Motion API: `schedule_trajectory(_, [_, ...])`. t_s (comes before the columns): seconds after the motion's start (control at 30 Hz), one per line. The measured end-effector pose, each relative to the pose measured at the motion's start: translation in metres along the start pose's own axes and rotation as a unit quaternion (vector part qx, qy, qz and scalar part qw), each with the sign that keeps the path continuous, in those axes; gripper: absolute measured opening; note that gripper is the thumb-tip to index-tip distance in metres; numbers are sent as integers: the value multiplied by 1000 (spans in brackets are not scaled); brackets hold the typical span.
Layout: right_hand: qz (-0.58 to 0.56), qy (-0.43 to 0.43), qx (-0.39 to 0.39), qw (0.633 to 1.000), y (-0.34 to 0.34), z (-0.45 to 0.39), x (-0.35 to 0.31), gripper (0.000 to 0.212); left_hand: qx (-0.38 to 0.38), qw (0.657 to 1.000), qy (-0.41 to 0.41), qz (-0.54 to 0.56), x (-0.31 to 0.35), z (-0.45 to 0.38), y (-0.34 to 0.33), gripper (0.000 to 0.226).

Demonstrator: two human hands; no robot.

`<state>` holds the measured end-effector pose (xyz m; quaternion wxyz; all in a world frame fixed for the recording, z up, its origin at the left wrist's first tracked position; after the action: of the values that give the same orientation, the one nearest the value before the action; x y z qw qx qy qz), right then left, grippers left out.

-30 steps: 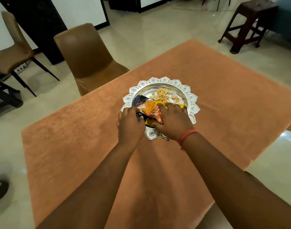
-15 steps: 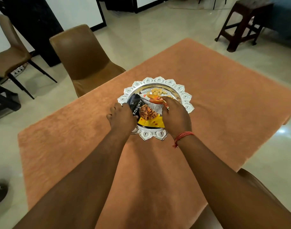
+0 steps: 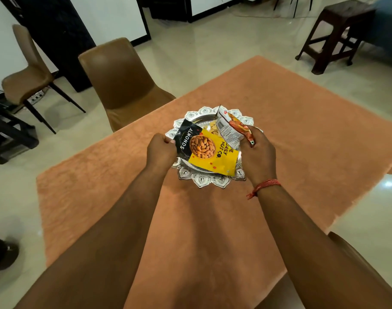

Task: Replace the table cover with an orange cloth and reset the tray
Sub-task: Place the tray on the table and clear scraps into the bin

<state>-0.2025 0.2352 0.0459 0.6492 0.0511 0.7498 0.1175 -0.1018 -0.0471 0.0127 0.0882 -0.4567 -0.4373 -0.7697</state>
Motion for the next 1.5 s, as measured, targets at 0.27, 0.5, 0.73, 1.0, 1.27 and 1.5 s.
schedule_trajectory(0.27, [-9,-11,-16,1000,-26,25,-15,35,51,984,50,165,-36,8,69,12])
schedule_trajectory(0.5, [-20,18,-93,995,-86,96,-46,34,119,982,67,133,-129,13,147,22])
schedule_trajectory(0.73, [43,-33,-214,975,-178,184,3,25,108,984,134,51,-267,26,174,12])
schedule_trajectory(1.0, [175,-48,-196,964,-227,195,46,36,93,989,111,-33,-320,22,170,15])
schedule_trajectory(1.27, [393,10,-350,850,-275,255,112,68,104,987,119,0,-343,10,184,30])
schedule_trajectory(1.5, [406,18,-311,859,-256,265,109,57,24,980,-20,-194,-351,91,165,42])
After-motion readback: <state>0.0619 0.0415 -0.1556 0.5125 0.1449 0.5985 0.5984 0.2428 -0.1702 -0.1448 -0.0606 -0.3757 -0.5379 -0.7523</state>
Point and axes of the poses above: each hand's wrist, its own z-axis away from the middle knuckle, its own y-axis out of the back of the hand, x = y × z, the point moved 10 cm from there along -z, towards the middle knuckle, and after that the axes turned 8 degrees about -z, right-handed, at the moved point
